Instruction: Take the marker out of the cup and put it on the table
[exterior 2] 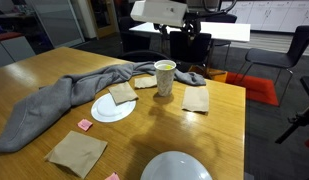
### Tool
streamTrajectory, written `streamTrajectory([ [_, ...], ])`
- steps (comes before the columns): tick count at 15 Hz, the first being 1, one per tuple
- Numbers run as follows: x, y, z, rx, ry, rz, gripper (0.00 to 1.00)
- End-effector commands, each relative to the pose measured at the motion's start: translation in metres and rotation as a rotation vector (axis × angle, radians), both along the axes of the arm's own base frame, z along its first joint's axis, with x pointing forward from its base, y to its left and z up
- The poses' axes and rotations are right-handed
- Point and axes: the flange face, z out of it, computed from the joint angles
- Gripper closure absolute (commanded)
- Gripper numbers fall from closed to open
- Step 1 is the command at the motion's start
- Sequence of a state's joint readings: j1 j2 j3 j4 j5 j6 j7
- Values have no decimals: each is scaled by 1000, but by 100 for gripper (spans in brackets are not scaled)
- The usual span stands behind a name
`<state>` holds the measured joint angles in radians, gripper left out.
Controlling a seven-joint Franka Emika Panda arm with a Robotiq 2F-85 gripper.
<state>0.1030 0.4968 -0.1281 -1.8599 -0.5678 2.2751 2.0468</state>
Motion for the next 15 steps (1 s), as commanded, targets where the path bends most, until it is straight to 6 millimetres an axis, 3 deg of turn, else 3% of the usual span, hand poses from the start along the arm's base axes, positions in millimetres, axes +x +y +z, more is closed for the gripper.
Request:
streamTrajectory([
  [1, 3, 3, -5, 21, 8, 24, 0],
  [6, 2, 4, -13, 14, 29, 46, 0],
  [7, 1, 4, -15, 13, 32, 48, 2],
  [11, 0, 3, -20, 6, 43, 47, 25],
  [15, 1, 3, -27, 0, 44, 56, 24],
])
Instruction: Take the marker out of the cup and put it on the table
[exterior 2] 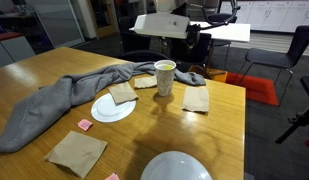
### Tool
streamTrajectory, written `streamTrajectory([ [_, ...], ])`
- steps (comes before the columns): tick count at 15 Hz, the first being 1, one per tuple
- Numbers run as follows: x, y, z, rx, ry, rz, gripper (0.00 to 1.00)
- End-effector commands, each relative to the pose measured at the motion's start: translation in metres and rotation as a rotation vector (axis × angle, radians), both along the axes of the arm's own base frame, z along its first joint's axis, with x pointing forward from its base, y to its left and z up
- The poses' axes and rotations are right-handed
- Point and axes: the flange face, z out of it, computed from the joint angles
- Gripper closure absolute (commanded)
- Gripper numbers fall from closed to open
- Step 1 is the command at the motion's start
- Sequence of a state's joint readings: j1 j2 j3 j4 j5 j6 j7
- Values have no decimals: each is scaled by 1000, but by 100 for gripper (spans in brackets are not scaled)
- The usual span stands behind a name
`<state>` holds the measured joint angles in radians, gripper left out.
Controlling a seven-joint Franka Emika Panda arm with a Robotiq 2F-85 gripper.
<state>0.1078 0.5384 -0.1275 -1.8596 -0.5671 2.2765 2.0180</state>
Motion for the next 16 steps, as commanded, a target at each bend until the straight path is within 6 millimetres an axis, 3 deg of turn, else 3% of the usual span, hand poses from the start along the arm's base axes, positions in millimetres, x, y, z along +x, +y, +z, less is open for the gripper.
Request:
streamTrajectory([
  [1, 7, 0, -2, -2, -13, 33, 26],
  [13, 44, -20, -22, -10, -29, 128, 44],
  [16, 47, -21, -31, -12, -31, 134, 54],
])
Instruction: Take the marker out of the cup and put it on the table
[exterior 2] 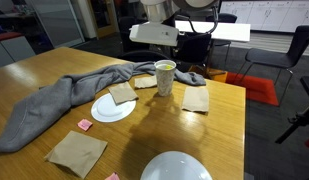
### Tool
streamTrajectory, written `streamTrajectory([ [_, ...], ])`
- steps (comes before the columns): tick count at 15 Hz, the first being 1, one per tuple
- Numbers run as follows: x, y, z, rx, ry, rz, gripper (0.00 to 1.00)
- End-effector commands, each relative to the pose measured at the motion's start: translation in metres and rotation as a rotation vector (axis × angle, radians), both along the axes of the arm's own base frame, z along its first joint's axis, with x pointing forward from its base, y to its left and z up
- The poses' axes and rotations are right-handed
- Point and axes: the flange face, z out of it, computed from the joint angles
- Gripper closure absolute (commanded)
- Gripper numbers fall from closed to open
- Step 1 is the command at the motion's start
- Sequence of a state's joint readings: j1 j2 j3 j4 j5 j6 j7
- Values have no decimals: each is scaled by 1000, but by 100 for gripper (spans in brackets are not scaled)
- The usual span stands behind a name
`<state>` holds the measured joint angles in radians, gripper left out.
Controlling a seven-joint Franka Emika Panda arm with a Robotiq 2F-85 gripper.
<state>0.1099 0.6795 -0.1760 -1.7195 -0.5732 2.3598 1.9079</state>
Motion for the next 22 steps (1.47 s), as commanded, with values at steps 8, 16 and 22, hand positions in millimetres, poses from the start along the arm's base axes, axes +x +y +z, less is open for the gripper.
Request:
streamTrajectory([
  [8, 10, -3, -15, 87, -51, 19, 67],
  [16, 11, -6, -20, 144, -27, 20, 66],
  [22, 15, -8, -25, 150, -22, 10, 67],
])
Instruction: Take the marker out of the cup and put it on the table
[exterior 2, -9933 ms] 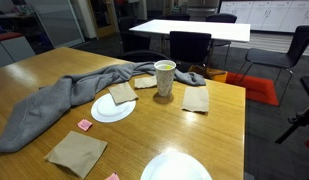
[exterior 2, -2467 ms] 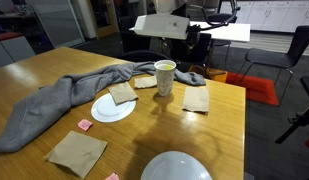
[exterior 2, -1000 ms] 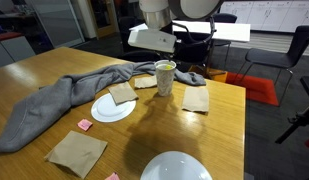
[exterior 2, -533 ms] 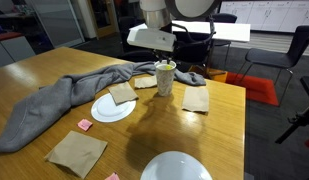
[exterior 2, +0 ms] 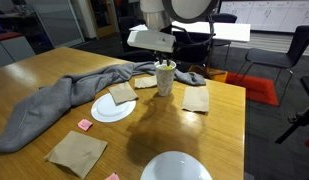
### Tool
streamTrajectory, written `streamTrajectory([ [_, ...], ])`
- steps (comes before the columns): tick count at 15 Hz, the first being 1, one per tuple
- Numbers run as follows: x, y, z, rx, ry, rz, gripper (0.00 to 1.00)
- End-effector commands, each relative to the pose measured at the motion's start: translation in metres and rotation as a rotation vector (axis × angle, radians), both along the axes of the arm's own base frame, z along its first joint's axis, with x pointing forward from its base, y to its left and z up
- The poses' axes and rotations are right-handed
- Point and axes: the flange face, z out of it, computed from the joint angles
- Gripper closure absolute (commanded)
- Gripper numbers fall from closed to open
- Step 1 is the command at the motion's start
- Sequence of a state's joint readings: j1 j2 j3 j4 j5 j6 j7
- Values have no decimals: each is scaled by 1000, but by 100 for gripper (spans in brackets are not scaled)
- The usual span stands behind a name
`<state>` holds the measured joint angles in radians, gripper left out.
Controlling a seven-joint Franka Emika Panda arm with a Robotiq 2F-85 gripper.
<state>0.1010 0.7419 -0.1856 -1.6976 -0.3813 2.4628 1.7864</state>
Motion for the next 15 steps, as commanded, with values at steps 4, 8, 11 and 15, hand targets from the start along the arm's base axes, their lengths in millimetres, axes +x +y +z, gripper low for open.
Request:
streamTrajectory([
  [4, 11, -5, -6, 15, 5, 15, 66],
  [8, 15, -6, -12, 21, 13, 17, 68],
  [11, 16, -7, -17, 25, 17, 11, 68],
  [15, 17, -9, -23, 23, 27, 12, 68],
])
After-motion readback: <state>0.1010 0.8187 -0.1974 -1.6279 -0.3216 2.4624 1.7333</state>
